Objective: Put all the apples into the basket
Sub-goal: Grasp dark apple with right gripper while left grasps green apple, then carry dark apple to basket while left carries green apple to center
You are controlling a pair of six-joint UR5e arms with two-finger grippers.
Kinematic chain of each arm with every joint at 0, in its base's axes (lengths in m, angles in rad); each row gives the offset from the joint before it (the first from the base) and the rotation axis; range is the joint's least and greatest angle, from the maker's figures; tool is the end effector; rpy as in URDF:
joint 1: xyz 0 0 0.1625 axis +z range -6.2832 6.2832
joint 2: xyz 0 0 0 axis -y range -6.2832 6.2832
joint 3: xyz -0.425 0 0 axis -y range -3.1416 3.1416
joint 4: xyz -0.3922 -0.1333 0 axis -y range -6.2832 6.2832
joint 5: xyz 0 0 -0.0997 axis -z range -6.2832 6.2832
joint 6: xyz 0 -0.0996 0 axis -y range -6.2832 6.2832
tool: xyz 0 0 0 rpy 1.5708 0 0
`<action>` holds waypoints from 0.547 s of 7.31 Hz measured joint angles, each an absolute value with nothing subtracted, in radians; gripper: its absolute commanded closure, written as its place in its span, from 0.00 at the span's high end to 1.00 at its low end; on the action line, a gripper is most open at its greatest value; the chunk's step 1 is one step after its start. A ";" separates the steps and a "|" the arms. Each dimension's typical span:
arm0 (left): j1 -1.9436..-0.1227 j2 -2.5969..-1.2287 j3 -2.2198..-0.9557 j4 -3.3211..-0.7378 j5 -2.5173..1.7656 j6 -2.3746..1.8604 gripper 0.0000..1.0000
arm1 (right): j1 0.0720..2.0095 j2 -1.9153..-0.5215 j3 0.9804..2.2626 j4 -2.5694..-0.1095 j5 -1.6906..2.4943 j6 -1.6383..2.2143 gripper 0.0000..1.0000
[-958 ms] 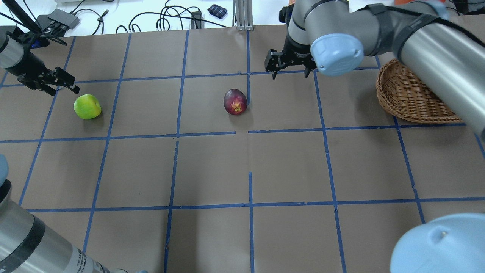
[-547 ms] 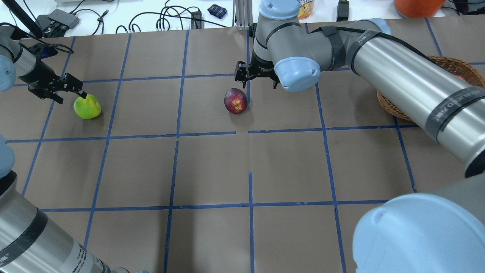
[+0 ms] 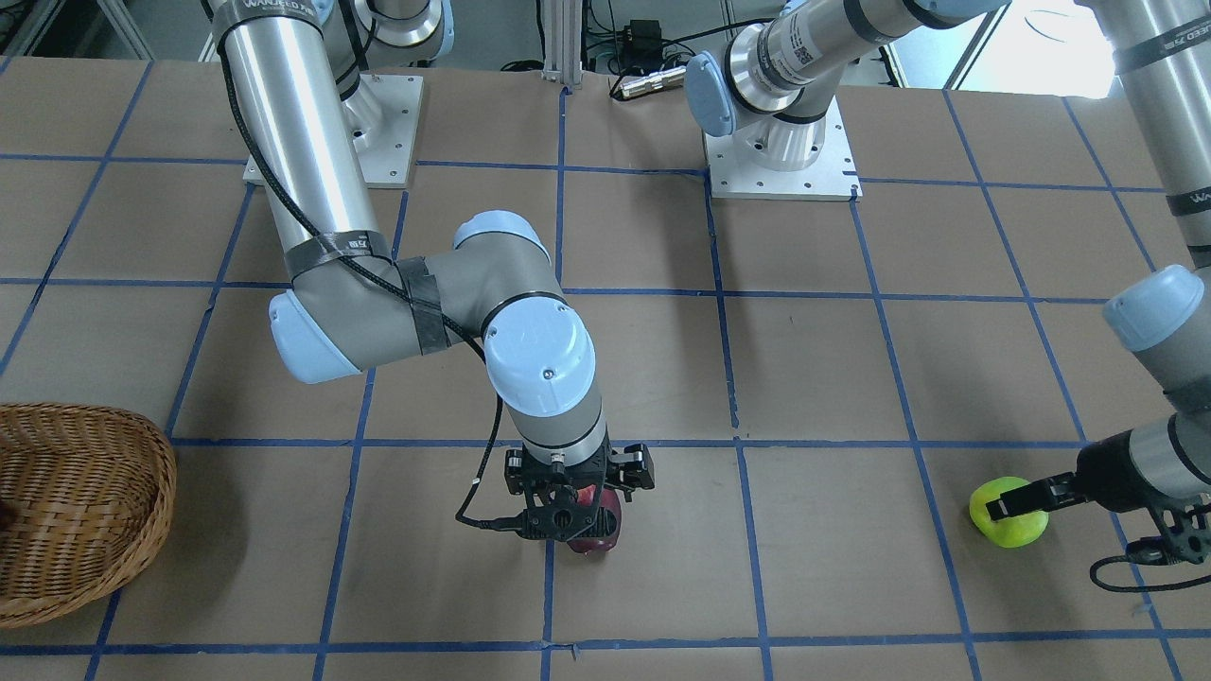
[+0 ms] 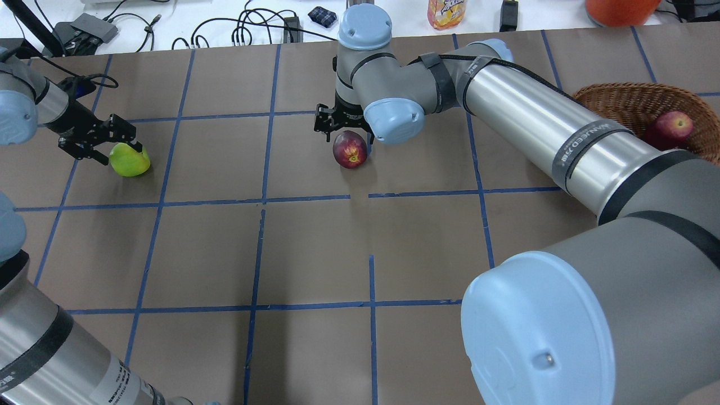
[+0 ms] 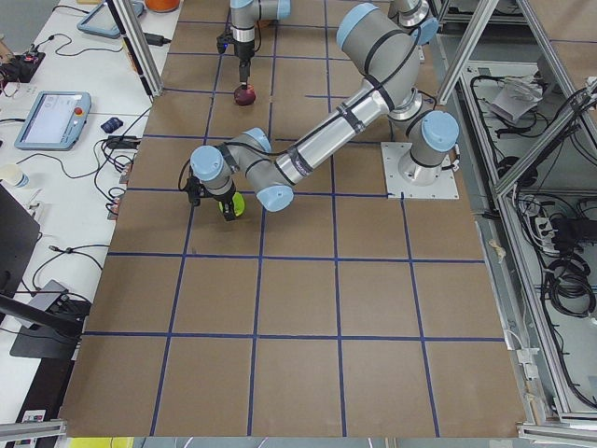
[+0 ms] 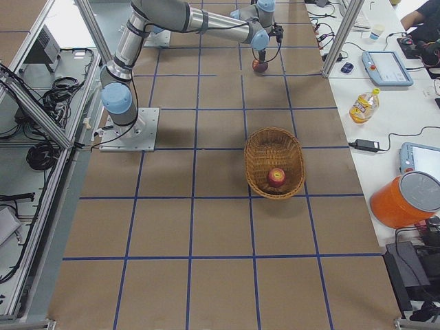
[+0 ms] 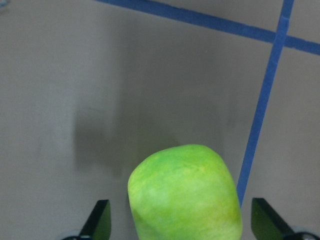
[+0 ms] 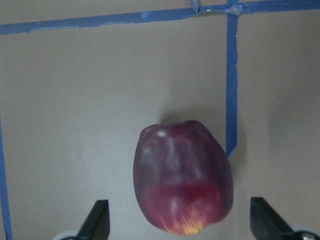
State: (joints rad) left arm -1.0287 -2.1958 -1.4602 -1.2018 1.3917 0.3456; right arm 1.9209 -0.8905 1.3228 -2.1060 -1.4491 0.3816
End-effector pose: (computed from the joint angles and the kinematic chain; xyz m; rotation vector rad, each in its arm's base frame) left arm 0.2186 -0.6558 0.2028 0.3051 -2.9008 -0.0794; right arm 0.3879 -0.6385 0.2405 0.0377 2.9900 -0.0786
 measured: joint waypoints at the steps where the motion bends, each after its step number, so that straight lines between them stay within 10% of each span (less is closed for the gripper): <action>1: -1.026 -2.197 -1.477 -1.198 1.390 0.344 1.00 | 1.923 -0.874 1.319 -2.107 -1.452 0.387 1.00; 2: -1.022 -2.196 -1.492 -1.197 1.390 0.348 0.21 | 1.923 -0.863 1.318 -2.109 -1.457 0.389 1.00; 4: -1.020 -2.176 -1.506 -1.205 1.396 0.373 0.12 | 1.924 -0.839 1.318 -2.111 -1.454 0.390 0.96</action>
